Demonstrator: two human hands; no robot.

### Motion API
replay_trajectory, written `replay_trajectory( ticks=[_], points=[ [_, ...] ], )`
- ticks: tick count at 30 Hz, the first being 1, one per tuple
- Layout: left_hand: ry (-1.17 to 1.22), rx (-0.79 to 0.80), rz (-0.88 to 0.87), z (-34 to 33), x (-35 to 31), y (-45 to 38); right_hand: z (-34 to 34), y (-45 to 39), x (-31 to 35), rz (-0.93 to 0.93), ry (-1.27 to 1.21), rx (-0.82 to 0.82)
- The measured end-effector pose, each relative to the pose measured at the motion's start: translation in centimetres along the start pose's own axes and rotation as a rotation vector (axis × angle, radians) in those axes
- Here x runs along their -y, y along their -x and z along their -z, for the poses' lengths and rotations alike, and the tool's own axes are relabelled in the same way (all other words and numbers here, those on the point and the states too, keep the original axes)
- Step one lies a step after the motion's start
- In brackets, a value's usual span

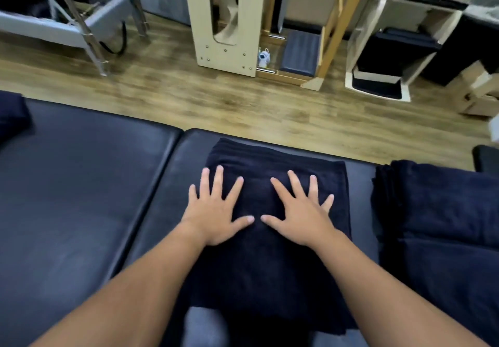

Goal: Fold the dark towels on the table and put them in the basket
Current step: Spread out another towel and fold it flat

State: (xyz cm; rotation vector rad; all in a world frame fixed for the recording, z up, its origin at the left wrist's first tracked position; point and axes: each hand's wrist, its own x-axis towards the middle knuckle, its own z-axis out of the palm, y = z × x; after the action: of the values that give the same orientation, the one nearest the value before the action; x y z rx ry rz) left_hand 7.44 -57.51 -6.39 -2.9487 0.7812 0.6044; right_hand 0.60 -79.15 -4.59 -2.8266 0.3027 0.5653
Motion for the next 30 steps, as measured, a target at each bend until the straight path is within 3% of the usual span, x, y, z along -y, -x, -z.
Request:
replay_trajectory(
  ticks=[4,7,17,24,30],
  points=[
    [0.078,0.012,0.104,0.9,-0.2,-2.3,0.3,1.7,-2.3,-0.15,-0.096,0.063],
    [0.028,-0.026,0.102,0.5,-1.4,-1.0,-0.6,4.2,-2.0,-0.152,-0.066,0.099],
    [-0.023,-0.254,-0.32,-6.6,-0.9,12.2,-7.1,16.7,0.7,-0.125,-0.024,0.043],
    [-0.171,-0.248,-0.516,-7.6,2.9,14.7,-10.3,20.2,-1.0,-0.124,0.131,-0.061],
    [-0.226,-0.209,-0.589,-3.8,3.0,14.1,-9.2,19.1,-2.1,-0.028,0.261,-0.154]
  ],
)
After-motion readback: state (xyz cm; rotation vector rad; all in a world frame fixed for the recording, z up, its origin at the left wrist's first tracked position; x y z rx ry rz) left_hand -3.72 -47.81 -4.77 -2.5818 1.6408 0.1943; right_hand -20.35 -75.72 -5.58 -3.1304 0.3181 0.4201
